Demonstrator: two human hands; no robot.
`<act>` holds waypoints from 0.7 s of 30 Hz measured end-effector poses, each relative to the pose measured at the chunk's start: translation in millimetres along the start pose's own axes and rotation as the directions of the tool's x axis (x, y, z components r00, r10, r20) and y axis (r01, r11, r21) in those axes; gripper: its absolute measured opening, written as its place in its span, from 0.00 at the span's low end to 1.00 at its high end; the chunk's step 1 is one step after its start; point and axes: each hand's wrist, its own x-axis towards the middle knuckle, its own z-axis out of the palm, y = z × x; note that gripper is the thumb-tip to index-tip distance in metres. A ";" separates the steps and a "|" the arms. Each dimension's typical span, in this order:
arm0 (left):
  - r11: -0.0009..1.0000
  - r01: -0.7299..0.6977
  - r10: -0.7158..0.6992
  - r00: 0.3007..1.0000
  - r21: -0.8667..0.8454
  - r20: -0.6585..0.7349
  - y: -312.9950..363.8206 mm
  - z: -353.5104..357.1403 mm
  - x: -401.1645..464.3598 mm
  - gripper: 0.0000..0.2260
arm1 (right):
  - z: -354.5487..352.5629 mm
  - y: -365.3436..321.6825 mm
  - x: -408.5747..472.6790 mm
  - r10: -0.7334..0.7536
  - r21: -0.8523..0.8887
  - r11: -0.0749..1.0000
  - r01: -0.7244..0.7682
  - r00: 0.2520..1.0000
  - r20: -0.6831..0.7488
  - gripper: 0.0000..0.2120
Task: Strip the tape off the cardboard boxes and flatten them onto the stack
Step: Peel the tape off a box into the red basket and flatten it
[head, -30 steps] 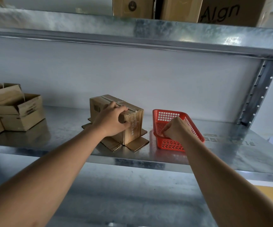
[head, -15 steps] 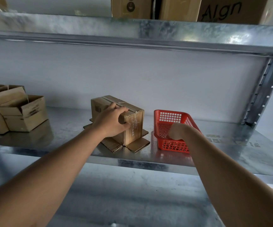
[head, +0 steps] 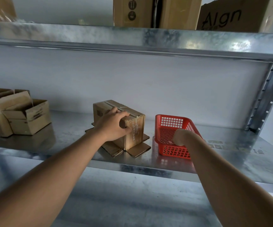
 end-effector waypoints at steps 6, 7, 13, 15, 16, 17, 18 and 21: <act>1.000 0.005 -0.005 1.000 -0.005 -0.004 -1.1 -0.6 0.0 0.28 | -6.0 0.8 -7.4 0.090 0.310 0.951 0.019 0.938 -0.335 0.13; 1.000 0.005 -0.005 1.000 -0.005 -0.005 -0.8 -0.2 0.3 0.28 | -9.0 -0.1 -9.5 0.055 0.339 0.938 0.071 0.935 -0.349 0.11; 1.000 0.002 -0.002 1.000 0.006 -0.001 1.7 -0.7 1.1 0.28 | -17.6 -7.5 -20.3 -0.123 0.265 0.937 0.229 0.924 -0.363 0.13; 1.000 0.003 -0.003 1.000 0.006 0.001 1.9 -1.3 0.6 0.28 | -14.0 -7.4 -19.5 -0.151 0.256 0.935 0.246 0.928 -0.340 0.13; 1.000 0.002 -0.002 1.000 0.005 0.002 2.3 -1.8 0.3 0.28 | -12.7 -6.5 -19.3 -0.151 0.253 0.934 0.252 0.921 -0.360 0.11; 1.000 0.000 0.000 1.000 0.004 0.005 2.6 -2.2 -0.1 0.28 | -12.6 -5.8 -20.7 -0.136 0.256 0.933 0.252 0.908 -0.397 0.07; 1.000 -0.001 0.001 1.000 0.002 0.008 2.8 -2.6 -0.4 0.28 | -12.3 -4.3 -21.0 -0.113 0.283 0.925 0.252 0.897 -0.426 0.04; 1.000 0.001 -0.001 1.000 -0.001 0.014 2.1 -3.3 -1.2 0.29 | -12.0 -3.7 -23.5 -0.098 0.322 0.907 0.273 0.878 -0.469 0.09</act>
